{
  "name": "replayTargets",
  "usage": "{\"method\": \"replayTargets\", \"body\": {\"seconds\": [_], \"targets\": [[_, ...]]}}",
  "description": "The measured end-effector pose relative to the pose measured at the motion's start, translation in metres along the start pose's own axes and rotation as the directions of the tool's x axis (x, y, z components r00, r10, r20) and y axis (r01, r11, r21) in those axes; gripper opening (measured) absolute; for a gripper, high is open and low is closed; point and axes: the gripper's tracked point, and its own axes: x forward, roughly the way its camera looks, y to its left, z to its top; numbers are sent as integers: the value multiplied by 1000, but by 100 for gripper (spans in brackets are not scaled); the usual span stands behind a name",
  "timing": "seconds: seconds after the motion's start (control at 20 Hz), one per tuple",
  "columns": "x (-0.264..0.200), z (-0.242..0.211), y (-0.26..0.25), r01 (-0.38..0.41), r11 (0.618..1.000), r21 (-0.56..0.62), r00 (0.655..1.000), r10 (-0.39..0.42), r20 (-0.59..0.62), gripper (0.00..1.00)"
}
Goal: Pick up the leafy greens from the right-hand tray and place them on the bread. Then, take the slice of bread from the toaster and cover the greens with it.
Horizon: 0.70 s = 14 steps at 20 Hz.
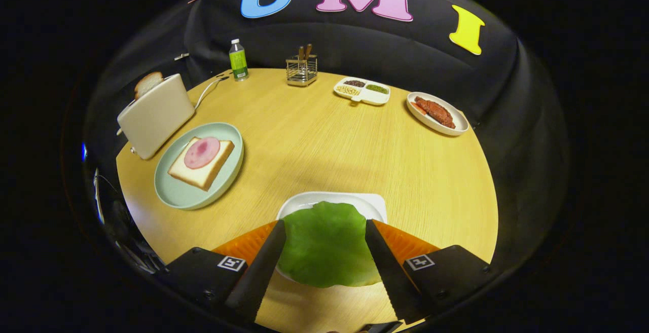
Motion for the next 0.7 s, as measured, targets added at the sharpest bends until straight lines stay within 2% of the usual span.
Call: {"method": "replayTargets", "body": {"seconds": [0.25, 0.3, 0.55, 0.65, 0.7], "targets": [[21, -27, -2, -20, 1000, 7, 996, 20, -90, 98], [14, -33, 3, -43, 999, 12, 993, 44, -113, 98], [18, -31, 4, -50, 999, 13, 993, 51, -106, 98], [15, -30, 8, -56, 998, 7, 993, 56, -108, 87], [15, -31, 10, -60, 998, 0, 993, 59, -105, 77]]}}
